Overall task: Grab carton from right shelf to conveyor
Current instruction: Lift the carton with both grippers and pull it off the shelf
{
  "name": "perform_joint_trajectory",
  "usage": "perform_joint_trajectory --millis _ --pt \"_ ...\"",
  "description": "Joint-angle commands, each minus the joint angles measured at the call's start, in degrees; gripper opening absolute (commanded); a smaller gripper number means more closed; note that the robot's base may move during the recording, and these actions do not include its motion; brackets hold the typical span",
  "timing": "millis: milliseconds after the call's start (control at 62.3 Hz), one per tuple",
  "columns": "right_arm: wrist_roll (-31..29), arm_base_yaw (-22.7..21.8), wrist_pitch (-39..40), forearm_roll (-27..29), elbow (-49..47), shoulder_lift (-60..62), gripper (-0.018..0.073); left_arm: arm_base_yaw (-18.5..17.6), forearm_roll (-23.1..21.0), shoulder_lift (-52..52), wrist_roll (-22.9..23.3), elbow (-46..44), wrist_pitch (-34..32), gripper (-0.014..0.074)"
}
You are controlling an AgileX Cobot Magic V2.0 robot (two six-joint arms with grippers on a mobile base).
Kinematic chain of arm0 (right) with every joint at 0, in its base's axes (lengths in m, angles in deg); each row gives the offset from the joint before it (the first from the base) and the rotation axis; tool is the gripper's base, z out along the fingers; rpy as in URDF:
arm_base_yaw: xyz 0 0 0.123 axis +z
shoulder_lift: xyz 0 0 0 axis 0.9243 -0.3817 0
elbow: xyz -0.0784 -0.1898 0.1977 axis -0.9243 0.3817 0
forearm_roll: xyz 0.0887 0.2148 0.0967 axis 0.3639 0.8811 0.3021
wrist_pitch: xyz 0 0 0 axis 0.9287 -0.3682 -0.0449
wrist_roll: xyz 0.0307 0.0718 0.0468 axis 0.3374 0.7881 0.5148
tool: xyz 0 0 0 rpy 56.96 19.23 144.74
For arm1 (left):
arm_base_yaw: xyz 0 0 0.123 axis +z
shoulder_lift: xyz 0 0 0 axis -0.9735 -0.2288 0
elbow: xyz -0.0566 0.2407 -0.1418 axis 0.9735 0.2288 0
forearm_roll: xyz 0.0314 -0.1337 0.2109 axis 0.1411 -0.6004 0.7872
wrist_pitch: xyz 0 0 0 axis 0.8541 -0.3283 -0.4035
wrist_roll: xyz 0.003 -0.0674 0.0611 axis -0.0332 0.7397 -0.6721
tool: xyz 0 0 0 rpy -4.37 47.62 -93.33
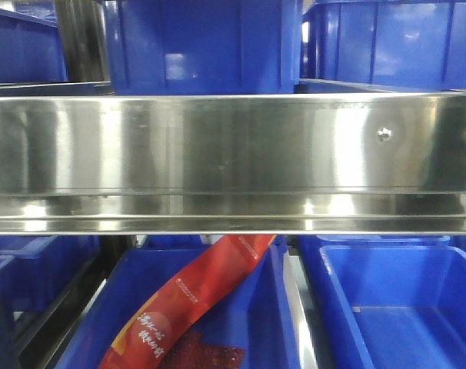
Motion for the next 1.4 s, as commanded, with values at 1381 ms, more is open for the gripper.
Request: perform_joint_trajectory --millis 1381 --pt "-2.0 -0.4 8.6 -1.8 26.6 15.1 -0.0059 -15.2 3.1 5.4 8.0 14.6 -2.4 -0.0016"
